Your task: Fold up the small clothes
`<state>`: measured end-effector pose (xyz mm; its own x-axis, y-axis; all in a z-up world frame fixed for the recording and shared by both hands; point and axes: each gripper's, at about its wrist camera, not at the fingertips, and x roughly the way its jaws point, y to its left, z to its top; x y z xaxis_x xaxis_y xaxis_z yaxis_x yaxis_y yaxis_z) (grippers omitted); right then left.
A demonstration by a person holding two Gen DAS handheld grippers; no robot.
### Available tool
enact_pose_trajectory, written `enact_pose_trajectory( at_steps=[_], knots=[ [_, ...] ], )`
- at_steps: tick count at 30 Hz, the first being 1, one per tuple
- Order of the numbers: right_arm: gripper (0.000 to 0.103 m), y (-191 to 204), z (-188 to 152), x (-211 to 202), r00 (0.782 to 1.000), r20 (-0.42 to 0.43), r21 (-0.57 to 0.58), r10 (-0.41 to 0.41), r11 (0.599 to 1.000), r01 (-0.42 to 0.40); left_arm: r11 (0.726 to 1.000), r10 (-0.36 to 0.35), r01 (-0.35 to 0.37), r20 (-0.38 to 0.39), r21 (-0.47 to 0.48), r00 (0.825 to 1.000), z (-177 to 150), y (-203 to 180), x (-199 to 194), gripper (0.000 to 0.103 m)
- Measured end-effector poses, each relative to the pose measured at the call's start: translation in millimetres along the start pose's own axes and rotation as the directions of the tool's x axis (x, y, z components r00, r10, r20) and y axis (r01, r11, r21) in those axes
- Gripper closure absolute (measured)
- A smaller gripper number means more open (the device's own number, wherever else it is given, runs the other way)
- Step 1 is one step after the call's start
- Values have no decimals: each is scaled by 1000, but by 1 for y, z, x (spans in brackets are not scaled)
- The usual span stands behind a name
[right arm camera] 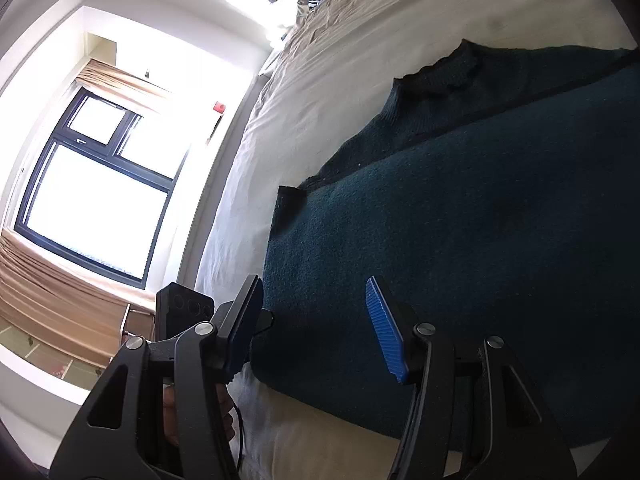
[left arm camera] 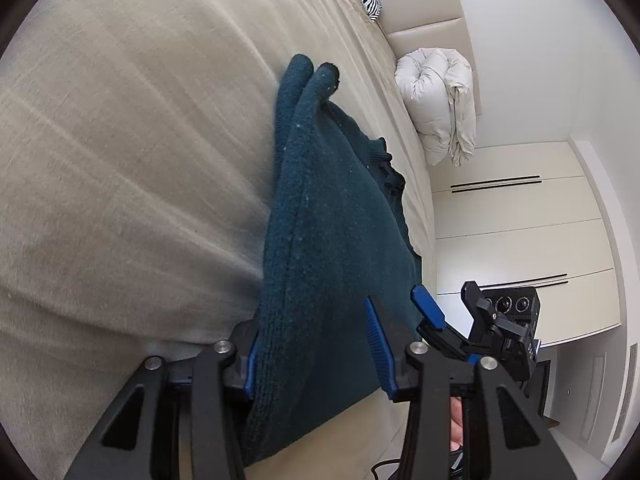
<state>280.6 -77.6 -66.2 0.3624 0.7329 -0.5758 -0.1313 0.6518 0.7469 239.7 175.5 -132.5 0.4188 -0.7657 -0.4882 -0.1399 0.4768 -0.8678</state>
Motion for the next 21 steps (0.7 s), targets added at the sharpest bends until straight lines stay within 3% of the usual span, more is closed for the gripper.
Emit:
enact_pose_trajectory(
  at_steps=[2,3,9,16,21],
  knots=[
    [50,3,4,21,999,-40,9,15,1000,-15,1000,6,-6,-1,-5,1000,0,6,-3,82],
    [50,4,4,30,998,-56,17,12,1000,-12,1000,4,-4,-1,-6,1000,-1,8,-3,84],
    [51,-12,6,76,991,-133,30,-25,999,29,1000,-13,13,16,-5,1000,-4,8,-6,87],
    [51,-33,9,63,991,-105,119,84,990,-71,1000,-14,12,38,27,999,-6,-16,-13,89],
    [51,-47,19,28,991,-44,152,125,981,-117,993,-10,6,35,121,999,-7,-69,-8,89]
  ],
)
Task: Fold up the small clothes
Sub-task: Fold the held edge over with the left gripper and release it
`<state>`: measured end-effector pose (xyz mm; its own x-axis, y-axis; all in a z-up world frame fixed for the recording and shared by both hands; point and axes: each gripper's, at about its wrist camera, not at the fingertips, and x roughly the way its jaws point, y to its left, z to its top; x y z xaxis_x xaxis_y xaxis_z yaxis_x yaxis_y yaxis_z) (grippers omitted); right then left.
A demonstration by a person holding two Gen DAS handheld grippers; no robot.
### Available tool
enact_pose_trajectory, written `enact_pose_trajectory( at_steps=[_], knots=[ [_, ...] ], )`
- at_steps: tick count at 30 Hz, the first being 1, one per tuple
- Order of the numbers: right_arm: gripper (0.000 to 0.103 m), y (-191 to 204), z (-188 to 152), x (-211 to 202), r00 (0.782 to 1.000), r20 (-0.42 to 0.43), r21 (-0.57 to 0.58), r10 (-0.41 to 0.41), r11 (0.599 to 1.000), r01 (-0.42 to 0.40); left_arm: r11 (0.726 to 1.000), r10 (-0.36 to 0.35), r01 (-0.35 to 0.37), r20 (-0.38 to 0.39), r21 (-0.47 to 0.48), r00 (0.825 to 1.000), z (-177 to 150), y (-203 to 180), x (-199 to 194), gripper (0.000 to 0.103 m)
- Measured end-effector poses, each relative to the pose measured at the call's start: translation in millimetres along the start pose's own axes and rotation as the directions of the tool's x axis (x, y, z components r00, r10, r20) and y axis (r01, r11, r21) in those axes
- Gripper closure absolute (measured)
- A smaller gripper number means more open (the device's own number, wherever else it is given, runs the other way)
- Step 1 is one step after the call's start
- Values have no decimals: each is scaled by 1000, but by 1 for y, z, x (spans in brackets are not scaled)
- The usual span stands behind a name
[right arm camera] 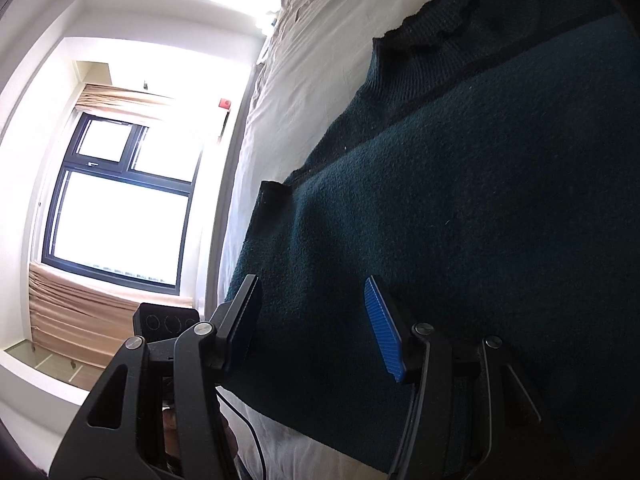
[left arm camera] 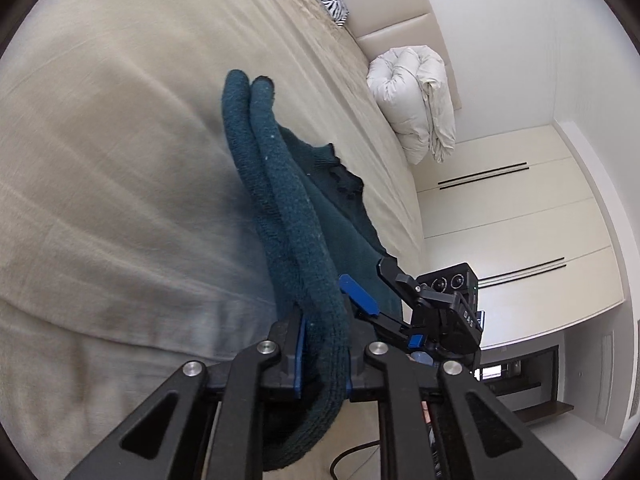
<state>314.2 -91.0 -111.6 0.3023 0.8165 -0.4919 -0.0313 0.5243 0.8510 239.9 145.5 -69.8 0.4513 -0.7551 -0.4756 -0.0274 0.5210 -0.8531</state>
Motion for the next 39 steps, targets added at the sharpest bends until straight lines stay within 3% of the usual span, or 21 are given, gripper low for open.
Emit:
enact_pose_trajectory(
  at_steps=[5,9,13,18,19,21,23,24,27,30,33,38,39],
  knots=[
    [41,-24,16,-46,996,50,60,75,995,-78,995,-4,8,-45,97,999,-2,-54,37,89],
    [36,-52,30,-80,987,78,116,141,982,-150,990,-1,16,-104,141,995,-12,-83,91,89],
    [33,-83,44,-114,974,143,167,177,965,-200,982,17,15,-172,187,985,-32,-101,149,89],
    [33,-108,54,-144,962,179,187,207,953,-240,977,66,-7,-267,213,961,-61,-98,207,84],
    [33,-110,56,-148,964,176,184,198,956,-230,974,76,-15,-264,227,962,-65,-98,210,82],
    [33,-113,58,-151,971,165,180,171,963,-200,973,38,26,-271,229,962,-71,-101,205,56],
    [33,-111,58,-151,975,159,174,158,967,-185,968,9,58,-265,244,964,-72,-108,192,37],
    [33,-111,59,-152,976,158,170,149,970,-176,960,8,62,-248,272,969,-72,-113,183,35],
    [33,-109,60,-153,984,141,160,108,979,-130,941,30,36,-190,336,981,-74,-118,151,35],
    [35,-107,55,-152,995,93,124,42,991,-54,943,0,50,-150,329,989,-72,-110,125,35],
    [38,-91,40,-133,998,58,82,-26,996,22,956,18,20,-126,293,992,-66,-93,117,35],
    [57,-79,31,-123,986,17,36,-163,986,163,966,12,23,-134,259,991,-56,-78,116,35],
    [68,-76,29,-121,980,9,13,-199,980,198,965,11,25,-137,261,991,-56,-77,121,35]
  ],
)
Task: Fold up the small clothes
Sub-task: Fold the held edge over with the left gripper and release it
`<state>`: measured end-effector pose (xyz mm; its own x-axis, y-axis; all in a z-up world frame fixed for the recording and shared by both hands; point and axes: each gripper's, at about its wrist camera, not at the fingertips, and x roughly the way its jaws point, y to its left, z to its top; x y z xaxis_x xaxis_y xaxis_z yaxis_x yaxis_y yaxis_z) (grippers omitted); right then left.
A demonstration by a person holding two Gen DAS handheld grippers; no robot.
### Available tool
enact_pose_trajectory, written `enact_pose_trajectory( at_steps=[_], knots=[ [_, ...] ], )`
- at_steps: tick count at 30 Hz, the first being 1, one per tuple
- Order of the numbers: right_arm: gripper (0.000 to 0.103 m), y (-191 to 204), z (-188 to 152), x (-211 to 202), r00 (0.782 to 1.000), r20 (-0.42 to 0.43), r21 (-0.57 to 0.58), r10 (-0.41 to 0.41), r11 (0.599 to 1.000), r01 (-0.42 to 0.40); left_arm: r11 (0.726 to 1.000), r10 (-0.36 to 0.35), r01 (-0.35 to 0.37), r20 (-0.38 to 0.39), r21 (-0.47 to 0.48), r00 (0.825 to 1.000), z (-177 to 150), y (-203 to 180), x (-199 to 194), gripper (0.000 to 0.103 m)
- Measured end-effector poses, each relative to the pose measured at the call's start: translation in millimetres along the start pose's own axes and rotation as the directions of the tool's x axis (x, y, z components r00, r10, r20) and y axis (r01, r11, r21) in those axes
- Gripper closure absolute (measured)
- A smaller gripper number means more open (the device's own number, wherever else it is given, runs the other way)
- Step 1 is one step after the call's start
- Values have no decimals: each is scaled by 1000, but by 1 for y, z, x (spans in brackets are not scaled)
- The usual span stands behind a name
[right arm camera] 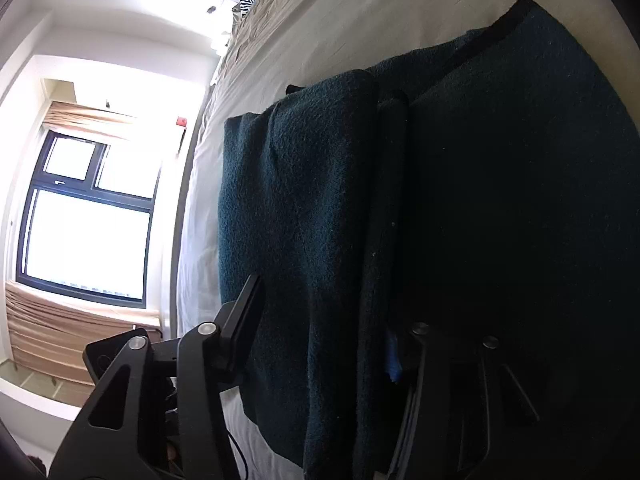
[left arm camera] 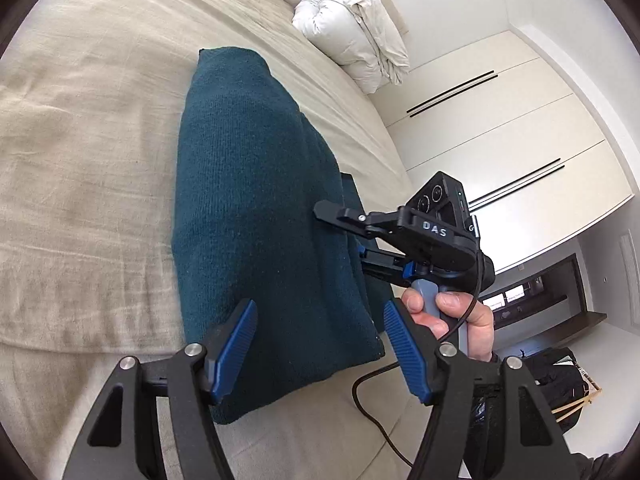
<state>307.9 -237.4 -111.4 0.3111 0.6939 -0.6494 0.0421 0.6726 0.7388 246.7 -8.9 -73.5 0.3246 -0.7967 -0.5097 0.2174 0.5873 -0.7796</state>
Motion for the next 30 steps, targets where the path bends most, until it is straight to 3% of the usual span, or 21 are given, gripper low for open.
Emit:
enact_pose_trajectory(
  at_steps=[1,5,11,24,30],
  knots=[
    [78,1,0,0,999,-5,-19,-38,999,38,1000,0,0,-3,-3,1000,8,-3,7,35],
    [89,-6,-2,-8,996,8,-35,-93,995,93,1000,-7,7,-9,-16,1000,7,-5,14,35],
    [91,3,-5,-31,987,56,-121,-150,980,156,1000,-3,3,-16,-11,1000,0,-7,12,35],
    [91,-46,10,-81,968,92,-75,-233,968,240,1000,-8,9,-38,22,999,3,-22,22,35],
    [91,-39,19,-91,960,83,-100,-266,957,273,999,-5,6,-33,44,999,6,-29,18,35]
  ],
)
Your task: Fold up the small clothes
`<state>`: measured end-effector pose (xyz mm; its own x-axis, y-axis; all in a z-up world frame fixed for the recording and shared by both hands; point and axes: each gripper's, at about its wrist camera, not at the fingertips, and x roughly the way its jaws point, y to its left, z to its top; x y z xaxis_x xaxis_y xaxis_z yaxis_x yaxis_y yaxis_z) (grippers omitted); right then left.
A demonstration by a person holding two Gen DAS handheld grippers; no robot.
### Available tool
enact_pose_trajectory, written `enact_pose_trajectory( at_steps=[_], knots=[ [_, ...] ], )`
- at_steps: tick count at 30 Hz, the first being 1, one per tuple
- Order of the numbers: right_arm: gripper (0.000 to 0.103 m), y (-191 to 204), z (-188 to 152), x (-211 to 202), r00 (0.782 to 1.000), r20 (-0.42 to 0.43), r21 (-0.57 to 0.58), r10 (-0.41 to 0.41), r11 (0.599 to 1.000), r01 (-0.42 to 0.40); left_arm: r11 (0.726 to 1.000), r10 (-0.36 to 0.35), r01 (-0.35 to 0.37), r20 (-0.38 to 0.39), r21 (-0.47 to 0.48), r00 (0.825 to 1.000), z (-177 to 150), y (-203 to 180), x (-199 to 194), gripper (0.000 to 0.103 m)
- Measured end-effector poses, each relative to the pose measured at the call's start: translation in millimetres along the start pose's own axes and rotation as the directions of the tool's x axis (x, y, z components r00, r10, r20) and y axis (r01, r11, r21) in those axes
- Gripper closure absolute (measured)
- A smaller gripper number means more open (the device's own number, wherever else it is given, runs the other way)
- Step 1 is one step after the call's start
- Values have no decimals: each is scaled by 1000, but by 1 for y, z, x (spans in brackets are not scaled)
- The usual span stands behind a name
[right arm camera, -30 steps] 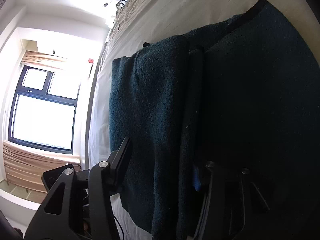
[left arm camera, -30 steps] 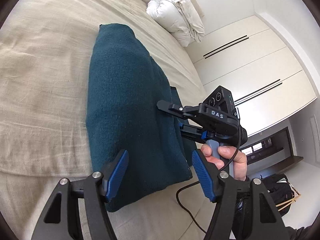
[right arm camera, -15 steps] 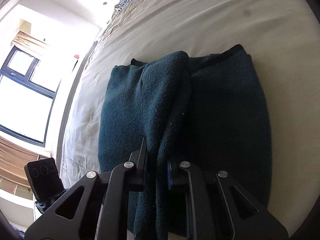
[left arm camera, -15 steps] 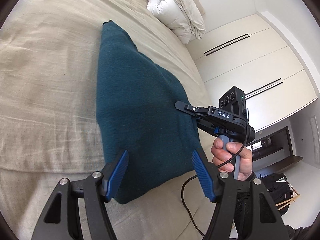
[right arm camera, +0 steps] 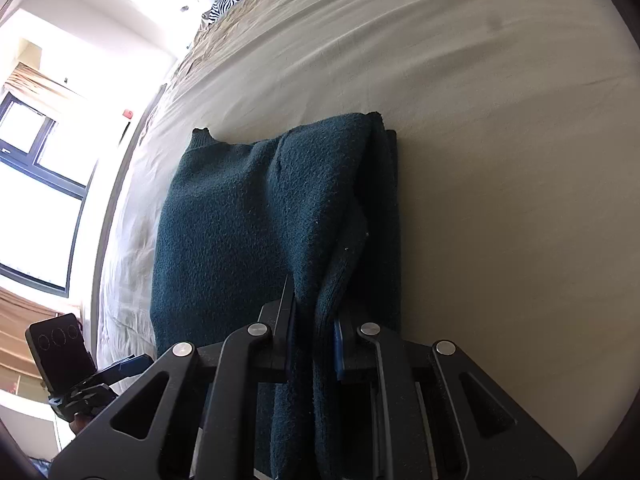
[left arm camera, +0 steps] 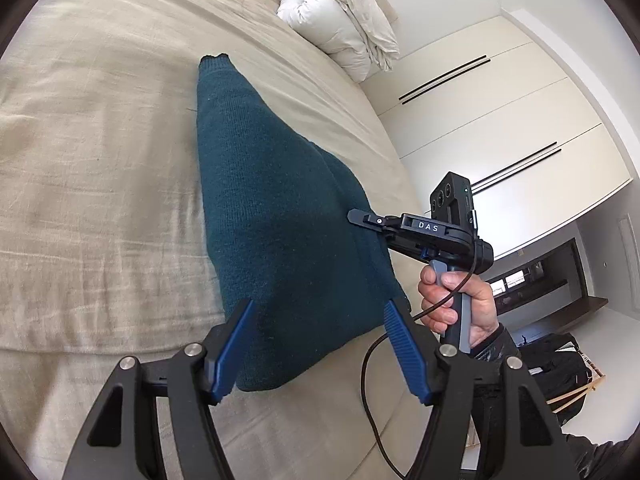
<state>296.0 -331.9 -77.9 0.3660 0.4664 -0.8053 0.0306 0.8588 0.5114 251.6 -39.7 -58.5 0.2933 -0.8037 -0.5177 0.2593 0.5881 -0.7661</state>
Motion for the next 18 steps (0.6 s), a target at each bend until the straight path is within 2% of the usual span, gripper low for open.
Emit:
enact_pose_trajectory(
  at_steps=[3,6,9,15,18],
  knots=[
    [91,5,0,14,1000,-12,-7,-15,1000,15,1000,1,-1,-2,4,1000,-4,0,1,35],
    [91,-9,4,19,999,-37,9,-13,1000,13,1000,6,-6,-10,6,1000,-8,-1,2,35],
    [91,-19,0,25,1000,-23,37,21,999,-20,1000,14,-14,-19,11,1000,-12,-1,3,35],
    [87,-26,-6,11,997,-8,80,76,994,-75,999,26,-26,-11,18,1000,-13,-4,-1,35],
    [86,-22,-18,-9,998,28,80,63,995,-65,998,47,-47,-6,51,999,-7,-10,-1,35]
  ],
)
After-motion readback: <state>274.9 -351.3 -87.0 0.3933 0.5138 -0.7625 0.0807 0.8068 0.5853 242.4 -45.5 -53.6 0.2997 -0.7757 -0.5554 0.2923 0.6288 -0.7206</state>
